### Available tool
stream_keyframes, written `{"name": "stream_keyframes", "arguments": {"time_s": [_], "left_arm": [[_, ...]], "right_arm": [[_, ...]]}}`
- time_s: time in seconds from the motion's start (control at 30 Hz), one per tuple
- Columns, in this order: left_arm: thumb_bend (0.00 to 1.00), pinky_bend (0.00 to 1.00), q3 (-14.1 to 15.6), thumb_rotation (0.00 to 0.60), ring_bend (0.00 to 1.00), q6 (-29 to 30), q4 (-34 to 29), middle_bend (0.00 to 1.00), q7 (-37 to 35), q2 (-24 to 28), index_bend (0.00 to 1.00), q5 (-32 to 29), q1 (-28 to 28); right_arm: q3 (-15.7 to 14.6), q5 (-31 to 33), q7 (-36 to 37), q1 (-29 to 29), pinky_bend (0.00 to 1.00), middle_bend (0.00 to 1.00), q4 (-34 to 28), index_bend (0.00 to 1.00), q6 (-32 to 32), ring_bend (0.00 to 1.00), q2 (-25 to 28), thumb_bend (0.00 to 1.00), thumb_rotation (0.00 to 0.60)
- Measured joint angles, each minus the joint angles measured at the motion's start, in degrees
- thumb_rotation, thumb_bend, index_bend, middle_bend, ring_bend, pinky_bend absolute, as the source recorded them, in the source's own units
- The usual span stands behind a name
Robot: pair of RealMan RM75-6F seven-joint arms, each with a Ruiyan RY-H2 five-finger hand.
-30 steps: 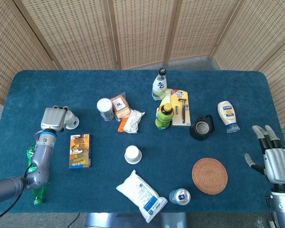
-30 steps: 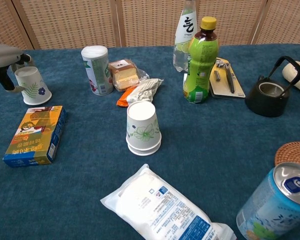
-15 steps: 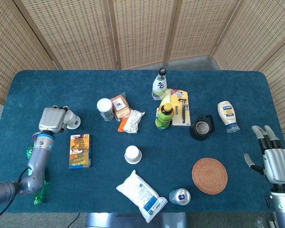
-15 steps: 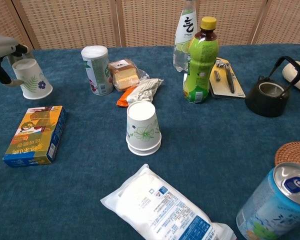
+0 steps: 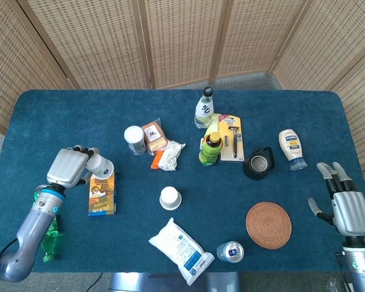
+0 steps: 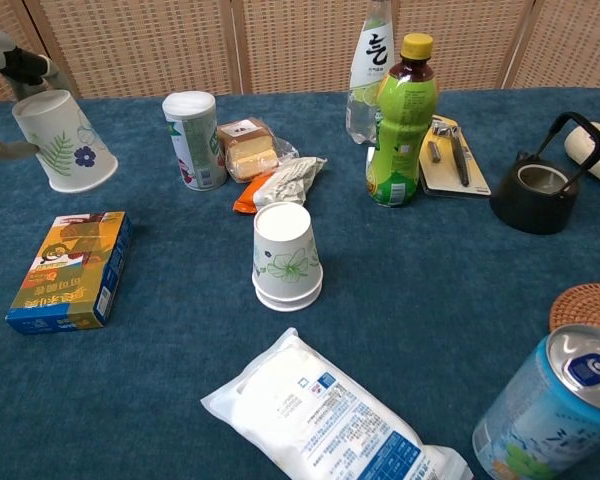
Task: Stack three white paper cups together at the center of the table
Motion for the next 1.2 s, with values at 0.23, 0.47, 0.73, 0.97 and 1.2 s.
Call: {"name": "stream_keyframes", "arguments": {"time_s": [0.23,0.47,0.73,0.97,1.2], "left_arm": [[0.4,0.53,-1.8,0.6,0.35,-0.6,-3.8,0.44,2.0,-0.9,0.29,0.4,-2.3],[0.4,0.53,-4.0,0.6,0.35,-1.6,-3.6,0.44,4.5,-7.1,0.29,-2.7,-6.0],[0.4,0.53,-6.0,0.6,0.35,0.1,-5.1,0.44,9.7,-12.6,0.29,-6.5,-10.0],[0.39,0.53,-6.7,0.6,0.35,2.0,-8.4,0.44,13.6,-13.6,0.29,-9.8,-12.6],[0.39,0.53,-5.5,0.6,0.35,2.2,-9.7,0.44,15.9,-14.3,0.29,-11.0,-14.3]], "right_arm": [[0.1,0.1,0.0,0.0,0.22,0.16,0.1,0.07,0.0,0.0,-0.1,0.36,0.6],[0.4,0.4,0.4,0.0,0.22,0.16,0.3,0.07,0.2,0.0,0.1,0.36,0.6],[0.8,0.8,1.2,-0.1,0.22,0.16,0.3,0.07,0.5,0.0,0.4,0.36,0.6],[0.9,0.9,1.3,-0.1,0.22,0.16,0.5,0.07,0.4,0.0,0.6,0.36,0.6],[0.8,0.8,0.9,-0.1,0.22,0.16,0.4,0.07,0.5,0.0,0.4,0.36,0.6]]}}
